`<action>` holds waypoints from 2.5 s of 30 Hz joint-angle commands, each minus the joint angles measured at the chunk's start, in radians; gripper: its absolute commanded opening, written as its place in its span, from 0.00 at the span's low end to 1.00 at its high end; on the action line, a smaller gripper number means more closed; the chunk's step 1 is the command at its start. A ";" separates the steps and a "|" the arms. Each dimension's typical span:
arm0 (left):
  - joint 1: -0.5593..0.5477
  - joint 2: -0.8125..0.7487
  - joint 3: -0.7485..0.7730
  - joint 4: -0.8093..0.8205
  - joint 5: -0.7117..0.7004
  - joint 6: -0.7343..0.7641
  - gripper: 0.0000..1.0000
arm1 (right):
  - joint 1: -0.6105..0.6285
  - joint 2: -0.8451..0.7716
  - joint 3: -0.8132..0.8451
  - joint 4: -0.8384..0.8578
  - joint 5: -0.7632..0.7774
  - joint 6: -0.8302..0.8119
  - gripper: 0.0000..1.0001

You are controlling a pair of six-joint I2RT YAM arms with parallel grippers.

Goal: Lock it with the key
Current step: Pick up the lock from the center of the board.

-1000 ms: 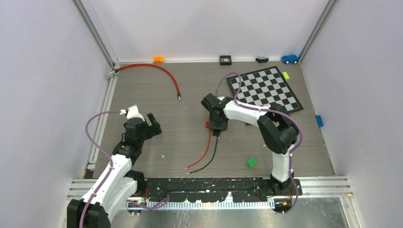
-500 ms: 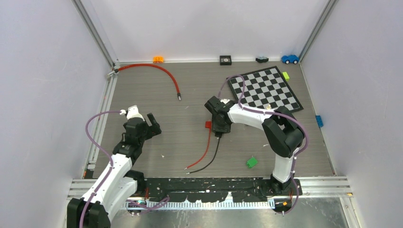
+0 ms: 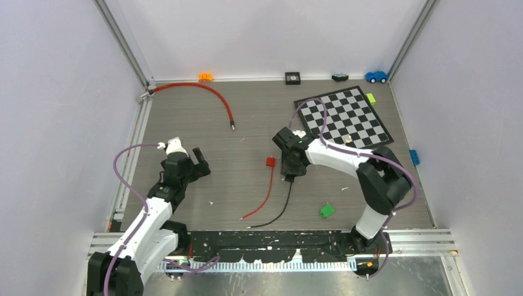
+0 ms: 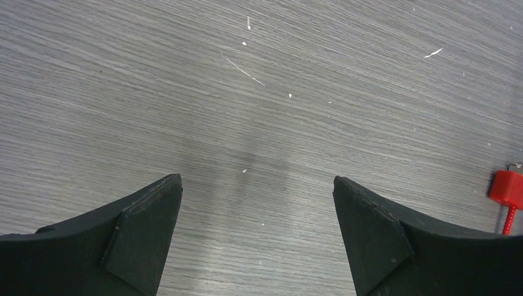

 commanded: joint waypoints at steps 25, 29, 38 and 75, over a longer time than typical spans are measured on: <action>-0.968 0.263 0.496 0.145 -0.180 0.099 1.00 | 0.001 -0.641 -0.097 0.065 0.066 0.296 0.01; -0.999 0.318 0.515 0.154 -0.160 0.087 0.93 | 0.001 -0.730 -0.123 0.052 0.079 0.339 0.01; -1.014 0.399 0.574 0.169 -0.045 0.090 0.83 | 0.001 -0.806 -0.169 0.067 -0.011 0.387 0.01; -1.031 0.421 0.668 -0.176 0.069 0.191 0.00 | 0.001 -1.002 -0.153 0.051 -0.103 0.029 0.76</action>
